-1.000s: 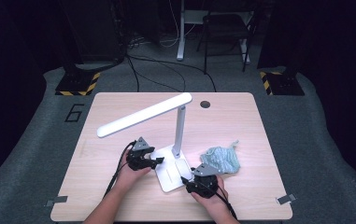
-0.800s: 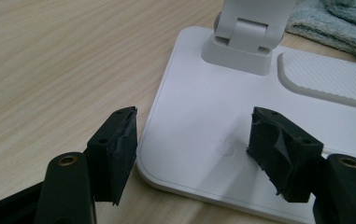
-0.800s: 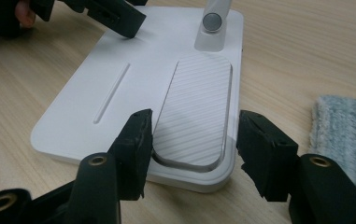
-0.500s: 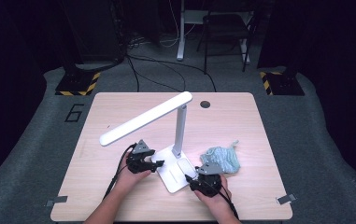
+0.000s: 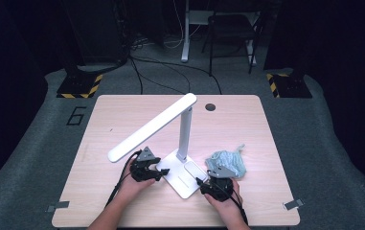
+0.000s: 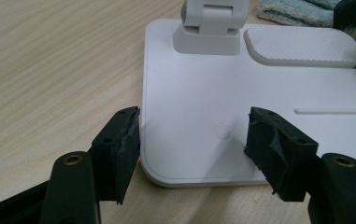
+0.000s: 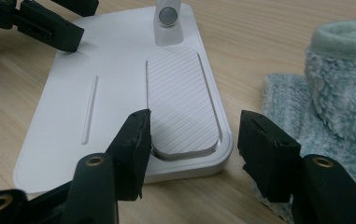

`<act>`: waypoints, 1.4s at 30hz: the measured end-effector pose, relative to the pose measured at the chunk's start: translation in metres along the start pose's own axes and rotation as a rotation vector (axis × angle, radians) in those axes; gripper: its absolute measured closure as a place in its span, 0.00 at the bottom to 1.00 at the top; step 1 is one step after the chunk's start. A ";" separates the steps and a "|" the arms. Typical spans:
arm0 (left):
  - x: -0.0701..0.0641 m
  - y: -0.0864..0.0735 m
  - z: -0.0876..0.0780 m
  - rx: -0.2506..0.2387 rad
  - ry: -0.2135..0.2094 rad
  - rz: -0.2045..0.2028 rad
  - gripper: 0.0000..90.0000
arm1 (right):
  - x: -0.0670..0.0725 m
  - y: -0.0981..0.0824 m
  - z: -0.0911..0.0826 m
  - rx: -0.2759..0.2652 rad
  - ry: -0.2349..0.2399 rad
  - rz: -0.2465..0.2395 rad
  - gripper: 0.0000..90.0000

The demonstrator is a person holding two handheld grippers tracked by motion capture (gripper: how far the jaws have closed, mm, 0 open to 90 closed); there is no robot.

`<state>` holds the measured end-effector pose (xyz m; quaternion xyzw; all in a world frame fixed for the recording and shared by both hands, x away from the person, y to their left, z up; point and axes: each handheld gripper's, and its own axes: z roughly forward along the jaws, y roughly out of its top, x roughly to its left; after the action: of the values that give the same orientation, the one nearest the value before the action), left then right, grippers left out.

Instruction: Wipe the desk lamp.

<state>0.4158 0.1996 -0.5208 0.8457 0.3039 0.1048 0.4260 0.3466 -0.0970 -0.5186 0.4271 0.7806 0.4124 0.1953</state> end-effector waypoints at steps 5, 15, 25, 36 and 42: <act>0.000 0.000 0.000 0.006 -0.010 -0.004 0.40 | -0.002 -0.001 -0.003 0.006 -0.006 0.015 0.54; -0.008 -0.002 -0.003 0.010 -0.002 -0.010 0.41 | -0.008 0.000 -0.005 0.008 -0.012 0.038 0.63; -0.016 -0.003 -0.013 0.054 0.007 -0.002 0.41 | -0.011 0.002 0.002 -0.013 -0.015 0.046 0.69; -0.032 -0.013 -0.027 0.063 -0.019 -0.022 0.41 | -0.013 0.007 0.011 -0.018 0.002 0.072 0.70; -0.038 -0.017 -0.032 0.066 -0.029 -0.027 0.41 | -0.013 0.011 0.017 -0.019 0.006 0.067 0.69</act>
<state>0.3648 0.2057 -0.5117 0.8565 0.3126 0.0768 0.4035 0.3711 -0.0964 -0.5202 0.4501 0.7623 0.4275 0.1832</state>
